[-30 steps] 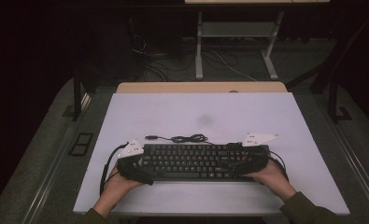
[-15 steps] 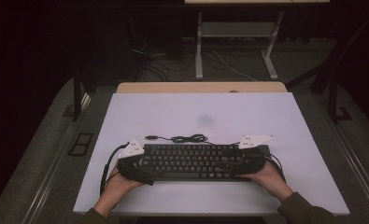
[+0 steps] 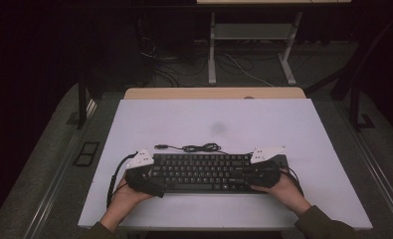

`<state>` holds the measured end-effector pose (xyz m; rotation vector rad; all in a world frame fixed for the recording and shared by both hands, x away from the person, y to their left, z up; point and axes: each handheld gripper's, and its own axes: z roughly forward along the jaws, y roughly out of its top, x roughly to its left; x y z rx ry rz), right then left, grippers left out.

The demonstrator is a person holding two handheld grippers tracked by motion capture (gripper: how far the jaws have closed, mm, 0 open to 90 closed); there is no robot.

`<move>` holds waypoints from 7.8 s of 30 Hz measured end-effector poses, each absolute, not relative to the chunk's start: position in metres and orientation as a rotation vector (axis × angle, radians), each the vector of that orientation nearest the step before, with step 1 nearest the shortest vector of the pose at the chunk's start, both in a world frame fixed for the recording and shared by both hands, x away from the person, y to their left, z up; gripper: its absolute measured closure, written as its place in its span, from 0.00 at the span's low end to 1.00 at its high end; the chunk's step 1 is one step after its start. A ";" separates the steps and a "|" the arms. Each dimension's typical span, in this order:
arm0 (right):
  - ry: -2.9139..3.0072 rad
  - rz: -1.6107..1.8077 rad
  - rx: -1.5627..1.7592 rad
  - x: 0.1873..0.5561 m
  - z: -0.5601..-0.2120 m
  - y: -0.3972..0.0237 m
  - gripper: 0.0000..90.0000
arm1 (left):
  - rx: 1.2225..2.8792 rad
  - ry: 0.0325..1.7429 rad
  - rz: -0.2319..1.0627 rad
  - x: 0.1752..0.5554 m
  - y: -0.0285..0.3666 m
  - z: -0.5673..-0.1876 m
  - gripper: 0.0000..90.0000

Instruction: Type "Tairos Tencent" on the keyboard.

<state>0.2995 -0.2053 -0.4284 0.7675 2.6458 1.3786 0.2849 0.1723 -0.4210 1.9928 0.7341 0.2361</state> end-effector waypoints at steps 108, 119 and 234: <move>2.719 1.260 0.731 0.301 -0.440 -0.203 0.99 | 2.196 0.695 0.164 0.329 0.116 -0.433 0.99; 2.717 1.262 0.733 0.301 -0.440 -0.203 0.99 | 2.199 0.694 0.166 0.329 0.116 -0.434 0.99; 2.543 1.500 0.787 0.332 -0.426 -0.165 0.29 | 2.110 0.767 0.208 0.308 0.184 -0.432 0.99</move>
